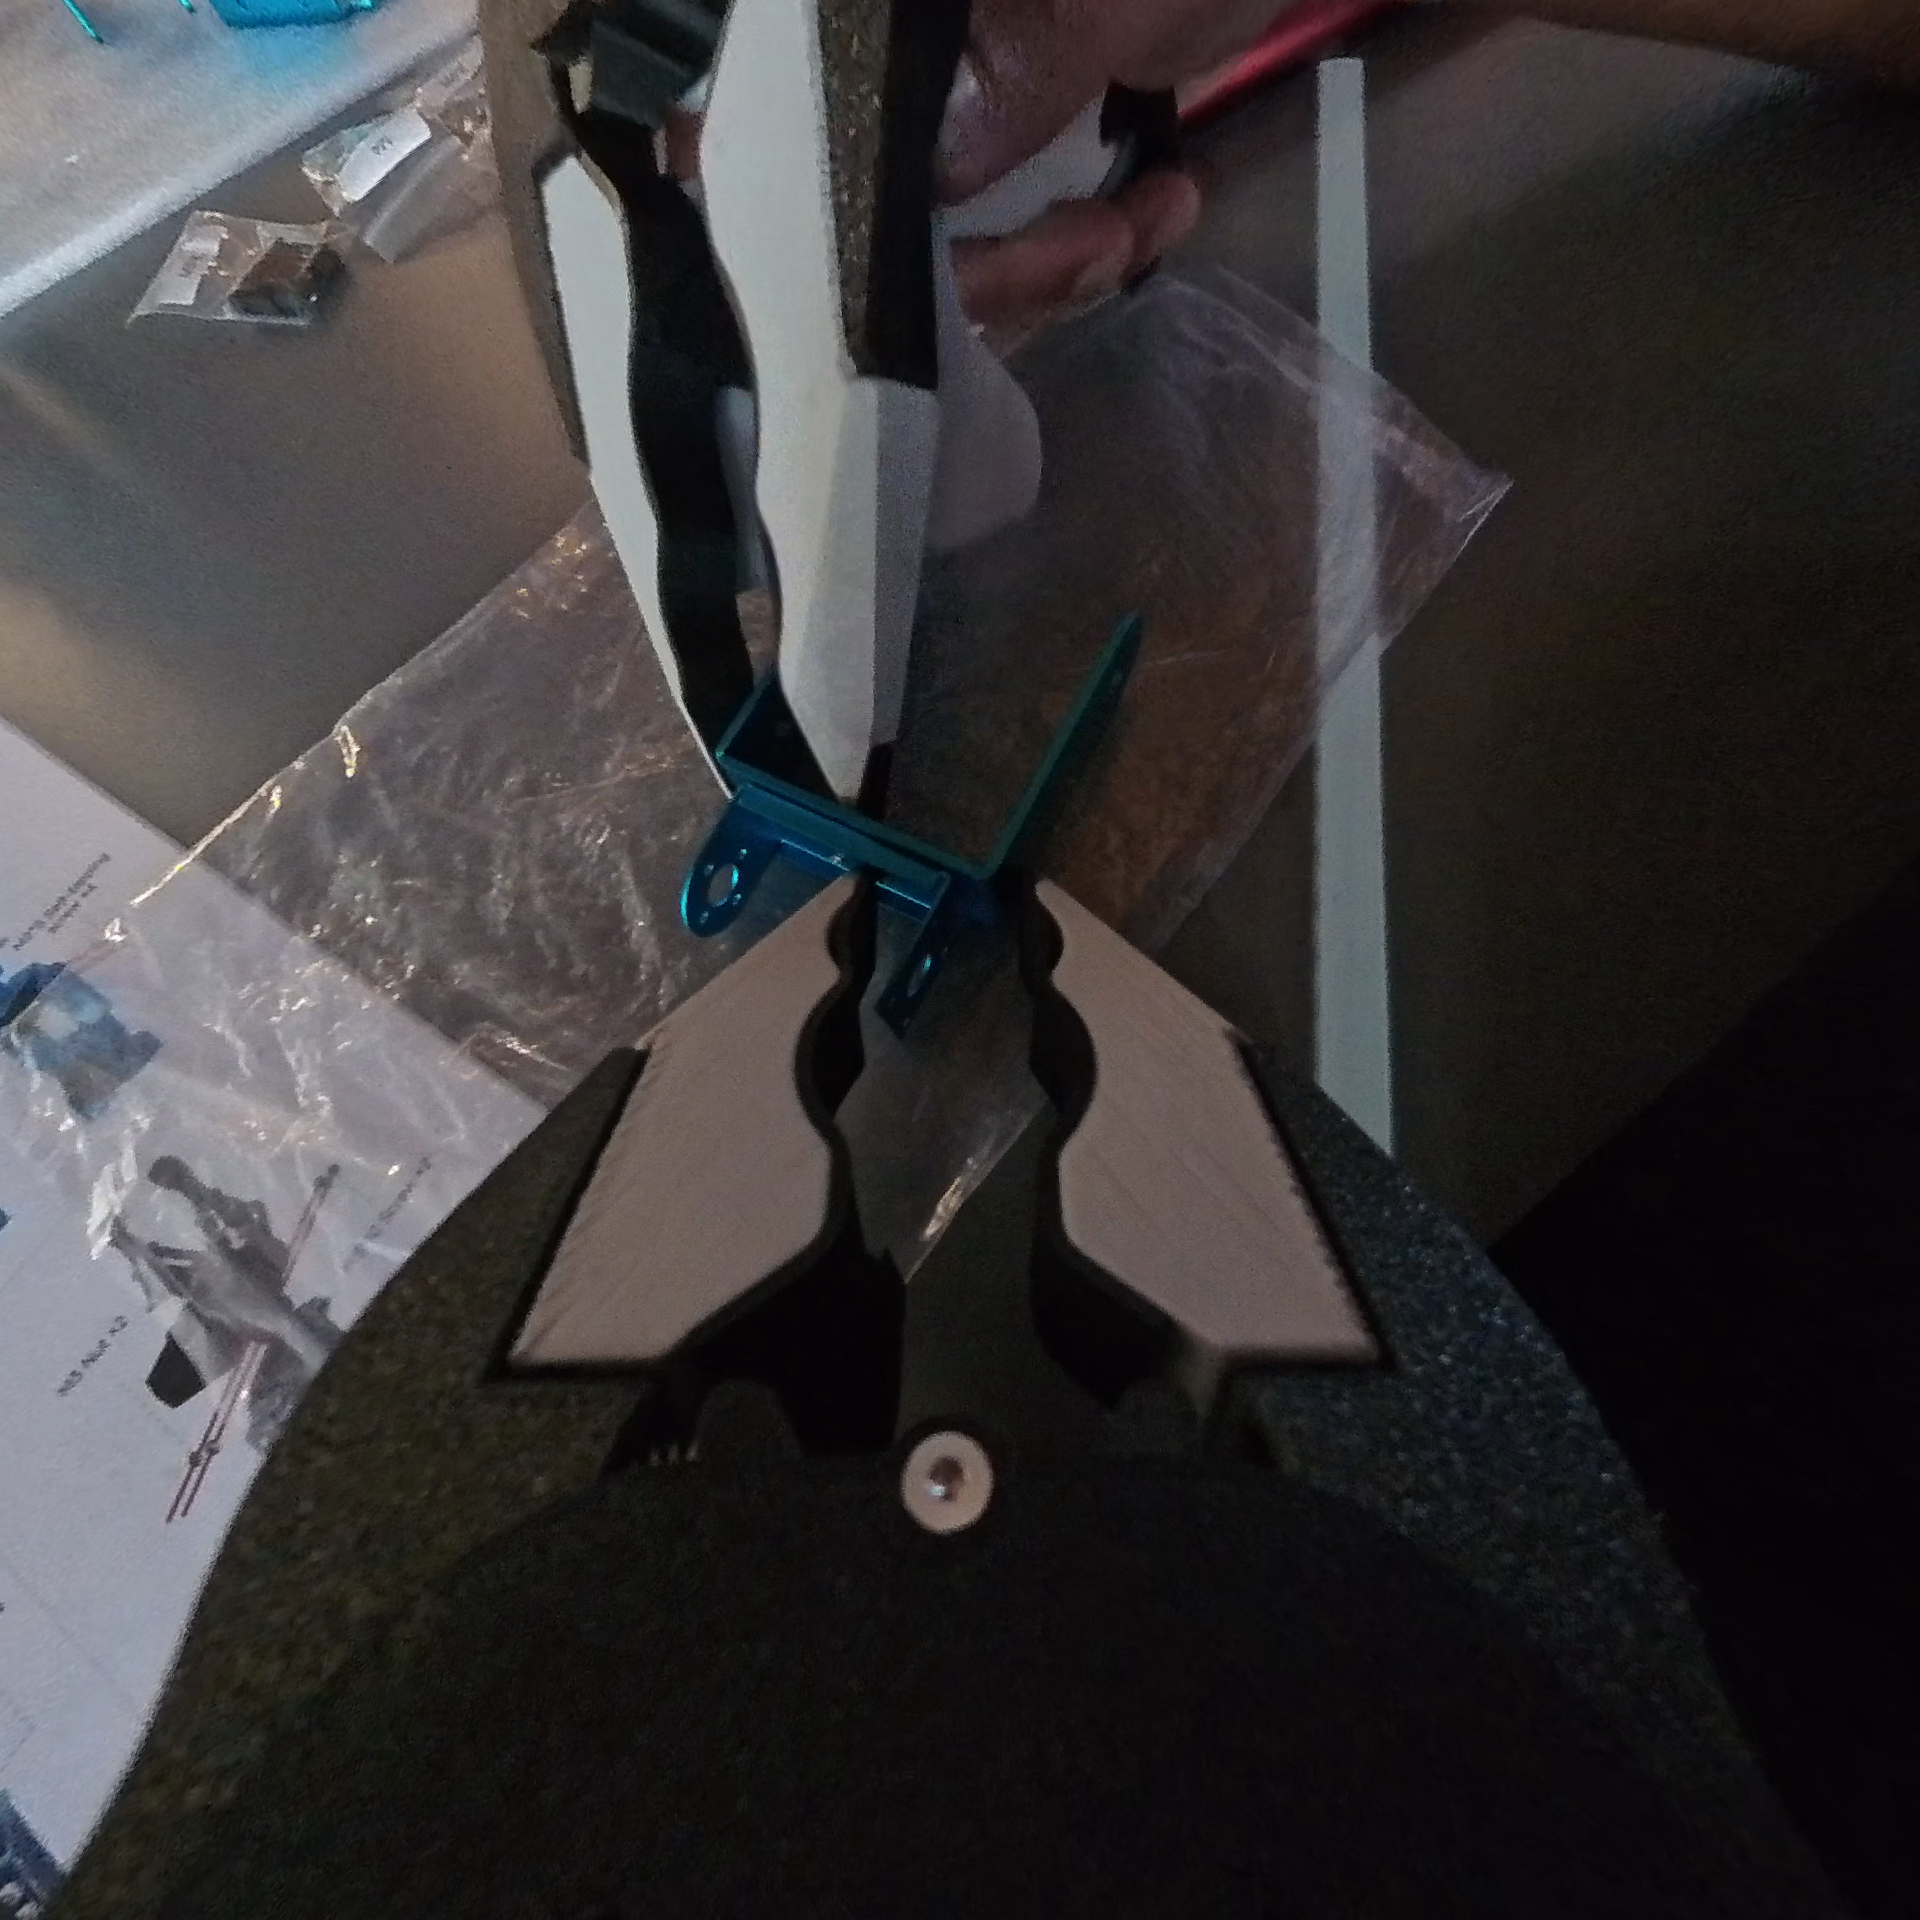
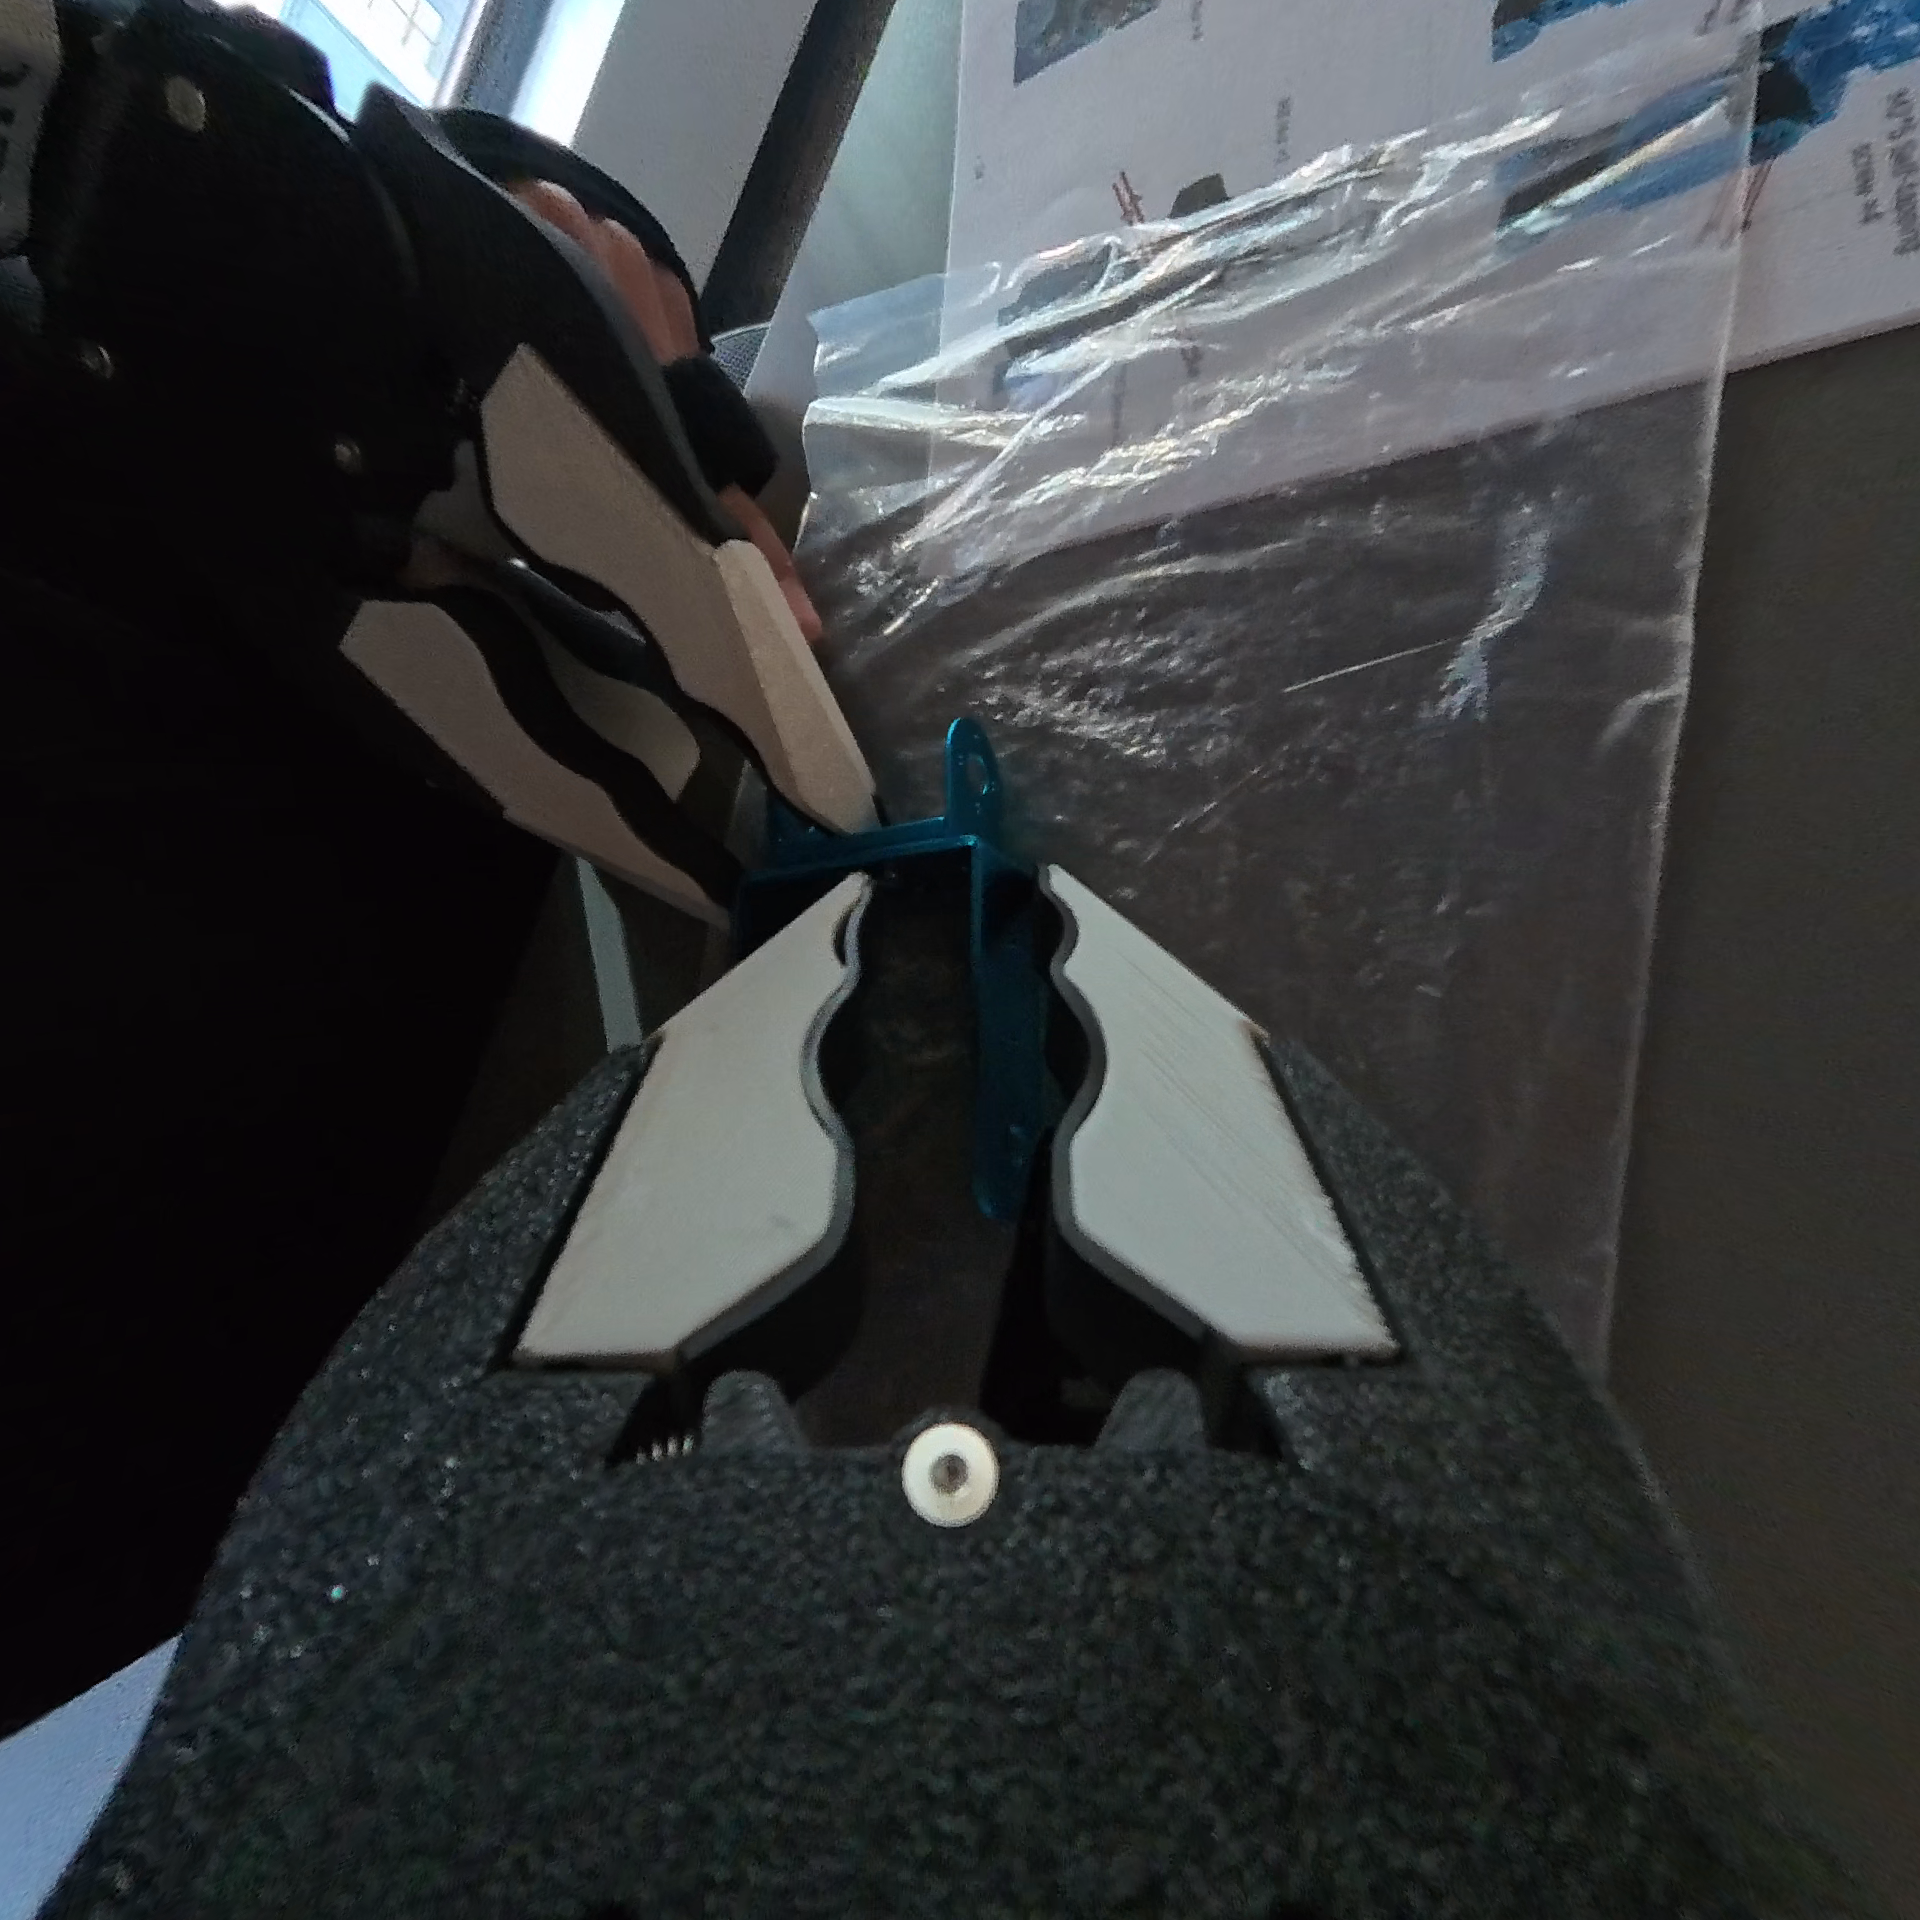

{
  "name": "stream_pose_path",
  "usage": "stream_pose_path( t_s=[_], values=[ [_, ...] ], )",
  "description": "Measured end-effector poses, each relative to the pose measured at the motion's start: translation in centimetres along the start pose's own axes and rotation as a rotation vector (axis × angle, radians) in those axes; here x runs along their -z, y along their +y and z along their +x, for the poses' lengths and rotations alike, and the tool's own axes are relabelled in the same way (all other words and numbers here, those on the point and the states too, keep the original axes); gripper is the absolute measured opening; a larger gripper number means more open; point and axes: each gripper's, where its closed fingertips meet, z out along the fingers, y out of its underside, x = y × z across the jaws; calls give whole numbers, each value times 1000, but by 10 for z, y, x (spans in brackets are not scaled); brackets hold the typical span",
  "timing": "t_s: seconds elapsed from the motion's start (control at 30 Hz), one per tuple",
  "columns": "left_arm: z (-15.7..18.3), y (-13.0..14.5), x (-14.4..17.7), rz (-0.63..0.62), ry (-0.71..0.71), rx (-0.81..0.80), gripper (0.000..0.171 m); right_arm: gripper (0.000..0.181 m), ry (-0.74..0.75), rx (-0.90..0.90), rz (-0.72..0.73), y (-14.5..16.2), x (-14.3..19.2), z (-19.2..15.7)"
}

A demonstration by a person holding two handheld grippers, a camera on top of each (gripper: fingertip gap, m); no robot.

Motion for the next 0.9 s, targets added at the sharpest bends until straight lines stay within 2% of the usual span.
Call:
stream_pose_path(
  t_s=[0.13,0.2,0.37,0.53,0.63,0.67,0.87,0.9],
  values=[
    [0,0,0,-1,3,2,27,49,-37,15,-10,1,0,-8],
    [0,0,0,-1,3,3,27,50,-43,16,-8,1,0,-9],
    [0,0,0,-1,-2,-2,26,39,43,50,-32,1,-2,-3],
    [0,1,0,0,-2,0,27,35,-9,-17,7,-1,-1,-2],
    [0,0,0,0,-3,-7,27,54,-44,-5,-2,0,0,-11],
    [0,0,0,0,-3,-10,27,55,-30,8,-11,0,0,-11],
    [0,0,0,4,-16,-23,26,46,54,43,-32,1,-3,-6],
    [0,0,0,5,-15,-24,26,38,66,38,-29,1,-2,-4]
  ],
)
